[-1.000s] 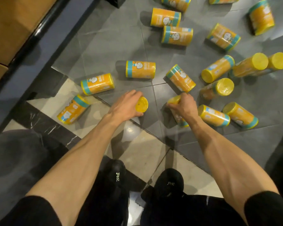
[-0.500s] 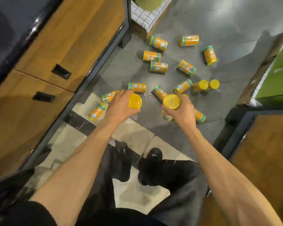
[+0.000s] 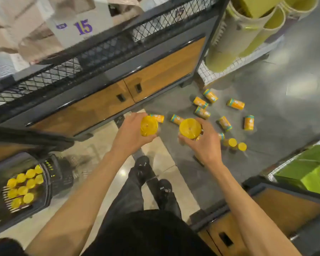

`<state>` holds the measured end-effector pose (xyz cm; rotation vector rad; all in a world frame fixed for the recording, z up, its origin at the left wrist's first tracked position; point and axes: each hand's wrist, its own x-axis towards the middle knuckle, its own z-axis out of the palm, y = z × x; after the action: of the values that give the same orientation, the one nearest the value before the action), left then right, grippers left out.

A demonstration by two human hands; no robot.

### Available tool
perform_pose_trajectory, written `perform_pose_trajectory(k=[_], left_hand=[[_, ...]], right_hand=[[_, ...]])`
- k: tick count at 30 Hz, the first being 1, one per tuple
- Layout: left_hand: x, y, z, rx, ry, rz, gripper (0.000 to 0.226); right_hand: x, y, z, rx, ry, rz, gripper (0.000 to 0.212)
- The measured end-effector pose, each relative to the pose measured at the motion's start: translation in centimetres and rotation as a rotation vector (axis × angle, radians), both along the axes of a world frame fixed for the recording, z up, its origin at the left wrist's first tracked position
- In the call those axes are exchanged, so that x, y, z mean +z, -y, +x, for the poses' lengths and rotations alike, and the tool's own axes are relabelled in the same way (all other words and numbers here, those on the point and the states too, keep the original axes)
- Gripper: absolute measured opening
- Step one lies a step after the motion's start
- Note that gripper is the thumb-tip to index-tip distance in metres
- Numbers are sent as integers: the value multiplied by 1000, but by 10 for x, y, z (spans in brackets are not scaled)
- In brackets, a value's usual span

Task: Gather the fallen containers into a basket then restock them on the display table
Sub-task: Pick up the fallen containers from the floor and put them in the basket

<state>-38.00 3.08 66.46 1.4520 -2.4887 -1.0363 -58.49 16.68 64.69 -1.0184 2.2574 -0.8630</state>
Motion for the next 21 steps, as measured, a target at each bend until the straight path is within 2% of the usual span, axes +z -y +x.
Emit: perform_pose_trajectory(k=[9,14,21], left_hand=[[80,-86,134,456,-83,-144,68],[106,-130,217,698,-68,-271,78],[128,-182,350,868,-79,-358,73]], right_hand=[[85,13,81,409,-73,-177,70],[106,30,160,658,-62,-187,76],[127,37,300,915,-40,-210,75]])
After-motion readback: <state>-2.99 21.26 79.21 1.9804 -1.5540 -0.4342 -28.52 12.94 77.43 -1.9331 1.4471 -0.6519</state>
